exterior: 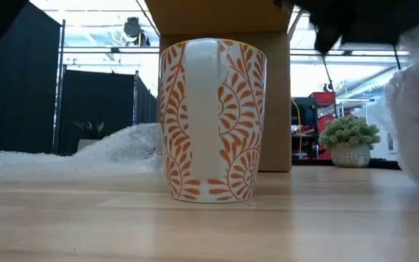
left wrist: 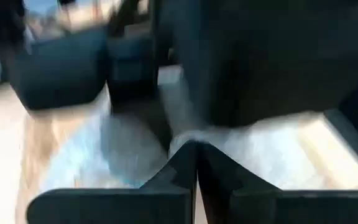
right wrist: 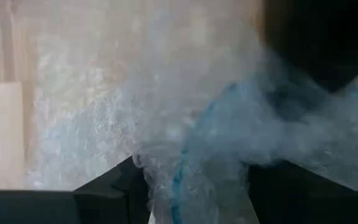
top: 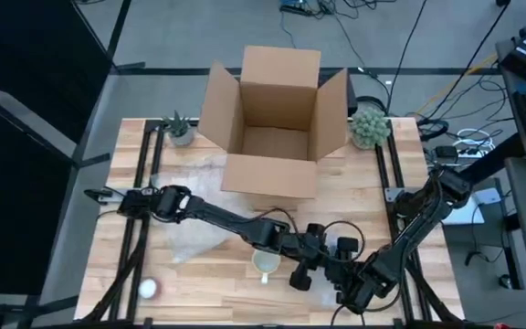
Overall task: Wrap mug
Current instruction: Wrap the red cup with the bubble wrap
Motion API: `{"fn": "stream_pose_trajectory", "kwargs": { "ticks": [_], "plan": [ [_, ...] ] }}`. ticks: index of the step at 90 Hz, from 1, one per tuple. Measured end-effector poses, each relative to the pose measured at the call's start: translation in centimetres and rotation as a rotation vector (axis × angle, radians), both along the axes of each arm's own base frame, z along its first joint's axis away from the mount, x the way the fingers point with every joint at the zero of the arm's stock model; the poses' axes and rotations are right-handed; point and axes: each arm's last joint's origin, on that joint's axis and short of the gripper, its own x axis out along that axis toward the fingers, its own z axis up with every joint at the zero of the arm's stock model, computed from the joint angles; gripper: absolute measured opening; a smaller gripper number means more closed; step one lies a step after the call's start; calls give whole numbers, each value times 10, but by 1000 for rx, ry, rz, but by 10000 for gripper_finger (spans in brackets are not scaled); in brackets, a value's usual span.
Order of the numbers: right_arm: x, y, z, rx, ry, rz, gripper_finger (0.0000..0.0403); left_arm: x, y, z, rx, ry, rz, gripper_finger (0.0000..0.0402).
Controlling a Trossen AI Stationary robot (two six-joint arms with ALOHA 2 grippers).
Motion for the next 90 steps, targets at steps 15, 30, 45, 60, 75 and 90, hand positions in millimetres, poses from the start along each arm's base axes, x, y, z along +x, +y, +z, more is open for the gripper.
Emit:
{"fn": "stream_pose_trajectory", "kwargs": {
  "ticks": [15, 30, 45, 60, 75, 90],
  "plan": [
    [0, 0, 0, 1, 5, 4, 199, -17, 0, 9, 48, 129, 59, 0],
    [-1, 0, -1, 18, 36, 13, 199, -28, -3, 12, 53, 201, 89, 0],
    [-1, 0, -1, 17, 43, 20, 199, -33, -13, -15, 64, 269, 81, 0],
    [0, -1, -1, 15, 44, 20, 199, -30, -16, -34, 19, 181, 60, 0],
    [2, -3, -1, 15, 43, 14, 199, -19, -21, -23, -44, -9, -2, 0],
    [2, -3, -1, 15, 41, 11, 199, -10, -9, -13, -68, -112, 14, 0]
  ]
}}
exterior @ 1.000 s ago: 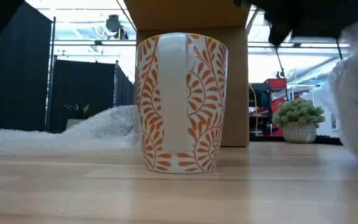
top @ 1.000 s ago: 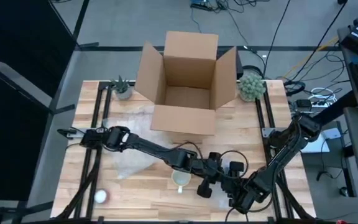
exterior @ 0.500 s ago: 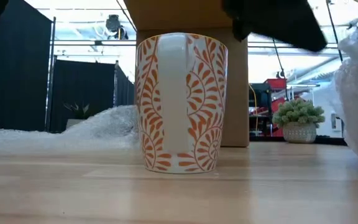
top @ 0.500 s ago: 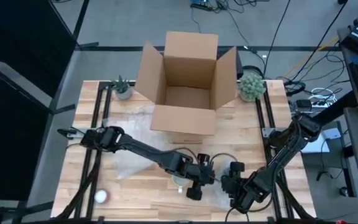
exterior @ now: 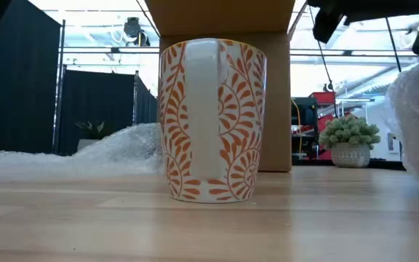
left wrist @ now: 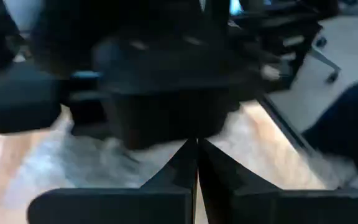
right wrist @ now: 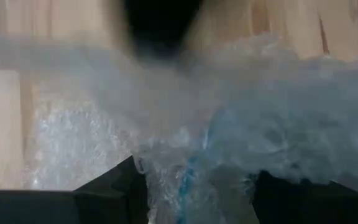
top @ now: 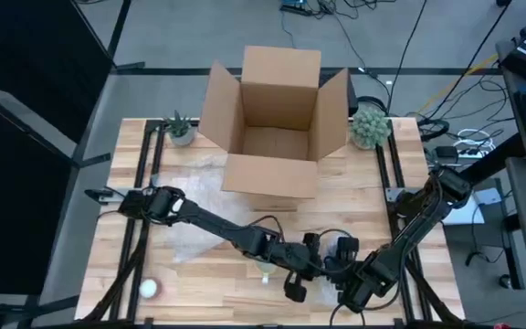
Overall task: Wrap mug
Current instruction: Wrap the red cup with the bubble wrap
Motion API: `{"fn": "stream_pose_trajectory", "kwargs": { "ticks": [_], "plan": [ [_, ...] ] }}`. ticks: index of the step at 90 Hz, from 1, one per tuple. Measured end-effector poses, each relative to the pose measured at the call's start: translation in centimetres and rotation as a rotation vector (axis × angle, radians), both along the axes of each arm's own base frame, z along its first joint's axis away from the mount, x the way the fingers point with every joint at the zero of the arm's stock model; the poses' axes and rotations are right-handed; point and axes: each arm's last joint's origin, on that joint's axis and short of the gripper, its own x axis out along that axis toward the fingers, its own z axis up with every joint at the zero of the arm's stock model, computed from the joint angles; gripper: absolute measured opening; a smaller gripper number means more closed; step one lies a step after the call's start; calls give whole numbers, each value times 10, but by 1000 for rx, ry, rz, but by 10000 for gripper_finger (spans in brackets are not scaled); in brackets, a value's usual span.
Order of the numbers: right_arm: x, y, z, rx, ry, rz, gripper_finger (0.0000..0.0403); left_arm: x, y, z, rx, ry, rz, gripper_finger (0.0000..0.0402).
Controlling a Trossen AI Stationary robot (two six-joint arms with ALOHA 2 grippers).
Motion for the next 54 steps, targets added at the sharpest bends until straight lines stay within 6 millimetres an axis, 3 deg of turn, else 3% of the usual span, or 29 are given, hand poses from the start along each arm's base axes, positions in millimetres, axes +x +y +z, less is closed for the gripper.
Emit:
{"fn": "stream_pose_trajectory", "kwargs": {
  "ticks": [13, 35, 54],
  "plan": [
    [0, 0, 1, -9, -16, -6, 199, 6, 18, 0, -9, -7, 32, 0],
    [3, 0, 3, -7, -27, 1, 199, 20, 34, -33, -7, 21, 68, 0],
    [4, 4, 44, 37, -66, 5, 199, 20, 38, -39, -15, 67, 84, 0]
  ]
}}
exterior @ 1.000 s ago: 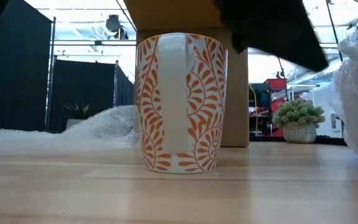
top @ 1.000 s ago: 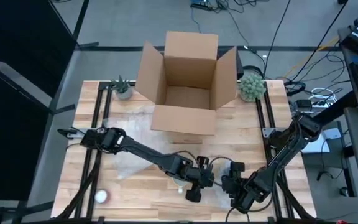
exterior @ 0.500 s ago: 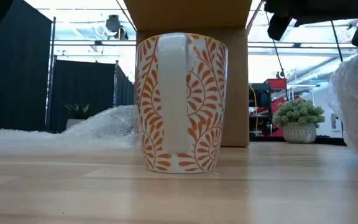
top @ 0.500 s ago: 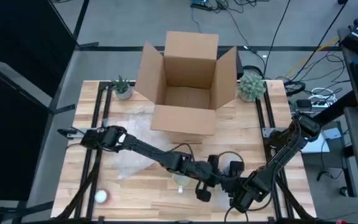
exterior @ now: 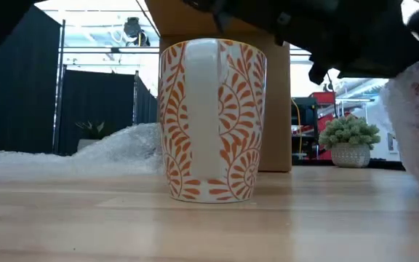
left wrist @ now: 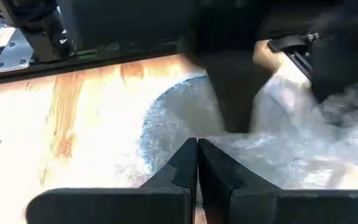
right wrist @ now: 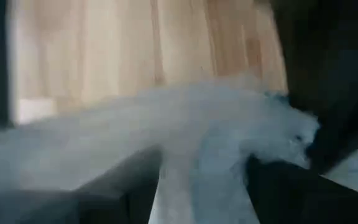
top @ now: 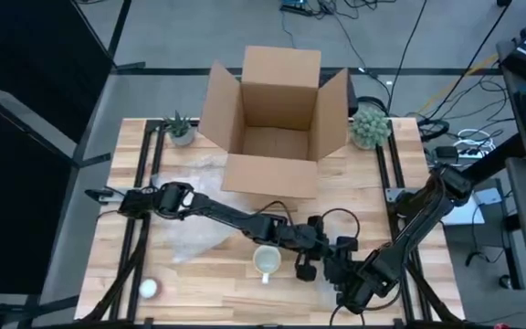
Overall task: Wrap mug
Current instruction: Wrap the red cup with the bubble wrap
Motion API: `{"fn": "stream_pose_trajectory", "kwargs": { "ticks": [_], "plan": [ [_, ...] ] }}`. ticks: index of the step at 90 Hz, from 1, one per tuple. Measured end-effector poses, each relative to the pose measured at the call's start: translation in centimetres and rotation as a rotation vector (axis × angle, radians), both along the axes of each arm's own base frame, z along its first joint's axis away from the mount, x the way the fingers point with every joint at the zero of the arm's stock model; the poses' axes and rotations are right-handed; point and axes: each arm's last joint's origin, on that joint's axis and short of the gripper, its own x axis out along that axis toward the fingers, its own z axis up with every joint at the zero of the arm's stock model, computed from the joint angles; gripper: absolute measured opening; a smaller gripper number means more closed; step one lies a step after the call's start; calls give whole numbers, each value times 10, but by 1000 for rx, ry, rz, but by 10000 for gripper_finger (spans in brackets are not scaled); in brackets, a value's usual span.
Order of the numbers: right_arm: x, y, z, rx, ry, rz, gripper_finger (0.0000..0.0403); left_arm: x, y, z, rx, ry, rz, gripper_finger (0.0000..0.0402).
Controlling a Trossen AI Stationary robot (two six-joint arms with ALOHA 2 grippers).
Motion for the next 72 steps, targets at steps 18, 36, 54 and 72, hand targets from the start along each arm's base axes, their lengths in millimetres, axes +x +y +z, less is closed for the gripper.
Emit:
{"fn": "stream_pose_trajectory", "kwargs": {
  "ticks": [18, 36, 54, 72],
  "plan": [
    [-13, -2, 42, 18, -13, 20, 199, 0, 0, -1, -1, -2, -1, 0],
    [-12, -12, 48, -66, -126, -96, 199, 0, 0, -2, -1, 2, -2, 0],
    [-5, -25, 4, -95, 12, -209, 199, 0, -1, -3, -1, 6, -4, 0],
    [-3, -30, -20, -50, 5, -274, 199, -1, -3, -3, -3, 7, -9, 0]
  ]
}}
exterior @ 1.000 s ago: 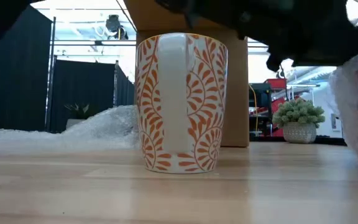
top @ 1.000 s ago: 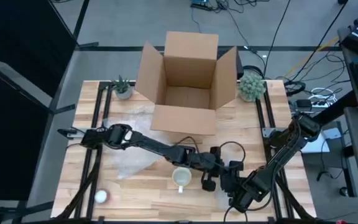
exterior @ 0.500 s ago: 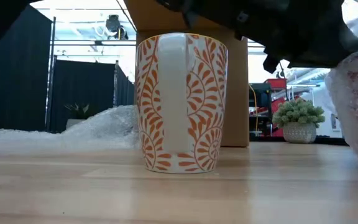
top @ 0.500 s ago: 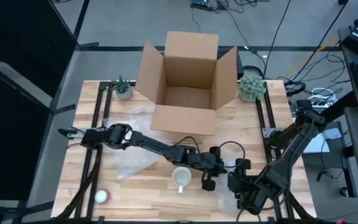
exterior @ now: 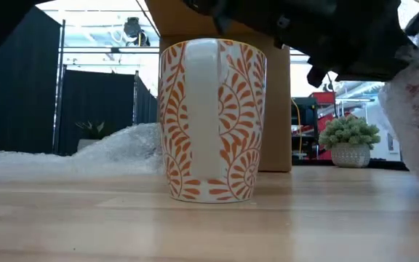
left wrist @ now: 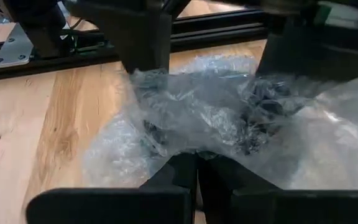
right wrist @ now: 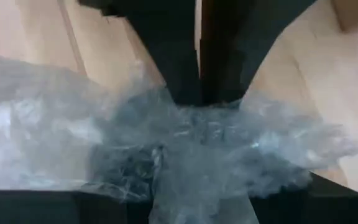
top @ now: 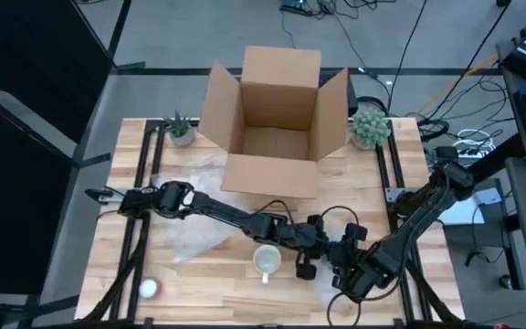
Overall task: Wrap mug
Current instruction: Wrap the red cup with the bubble wrap
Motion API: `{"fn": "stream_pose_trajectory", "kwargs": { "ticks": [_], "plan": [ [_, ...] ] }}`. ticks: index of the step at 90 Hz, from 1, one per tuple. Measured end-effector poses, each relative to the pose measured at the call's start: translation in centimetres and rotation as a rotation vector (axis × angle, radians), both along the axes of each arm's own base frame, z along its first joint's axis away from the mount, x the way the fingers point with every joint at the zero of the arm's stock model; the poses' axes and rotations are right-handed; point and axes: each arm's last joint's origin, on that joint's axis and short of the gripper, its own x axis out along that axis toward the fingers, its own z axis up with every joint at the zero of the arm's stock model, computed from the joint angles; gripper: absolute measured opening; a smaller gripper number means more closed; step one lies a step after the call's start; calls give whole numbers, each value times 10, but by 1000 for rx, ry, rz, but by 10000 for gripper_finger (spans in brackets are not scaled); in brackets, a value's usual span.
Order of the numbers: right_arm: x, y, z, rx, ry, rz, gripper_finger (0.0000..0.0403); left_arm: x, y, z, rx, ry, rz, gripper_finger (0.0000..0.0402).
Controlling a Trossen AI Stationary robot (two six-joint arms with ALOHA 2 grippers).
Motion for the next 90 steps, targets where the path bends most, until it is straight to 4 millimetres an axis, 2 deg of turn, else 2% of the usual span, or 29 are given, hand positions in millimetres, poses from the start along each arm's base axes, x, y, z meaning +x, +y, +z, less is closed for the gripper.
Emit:
{"fn": "stream_pose_trajectory", "kwargs": {
  "ticks": [13, 23, 33, 42, 57, 82, 90],
  "plan": [
    [2, 0, -1, 7, -12, 7, 198, -7, -2, 13, 9, 31, -7, 0],
    [2, 0, -2, 13, 0, 11, 199, -18, -4, 32, 17, 57, -13, 0],
    [2, 1, -4, 17, 10, 16, 199, -24, -12, 51, 8, 22, -32, 0],
    [2, 1, -4, 12, 11, 29, 199, -23, -21, 57, 3, -54, -57, 0],
    [2, 0, -4, 4, 22, 43, 198, -11, -22, 41, -7, -117, -58, 0],
    [5, 4, -1, 42, 13, 50, 198, 2, -6, 3, -8, -55, -13, 0],
    [5, 5, 2, 38, 8, 71, 198, -1, -5, -1, 3, -13, -13, 0]
  ]
}}
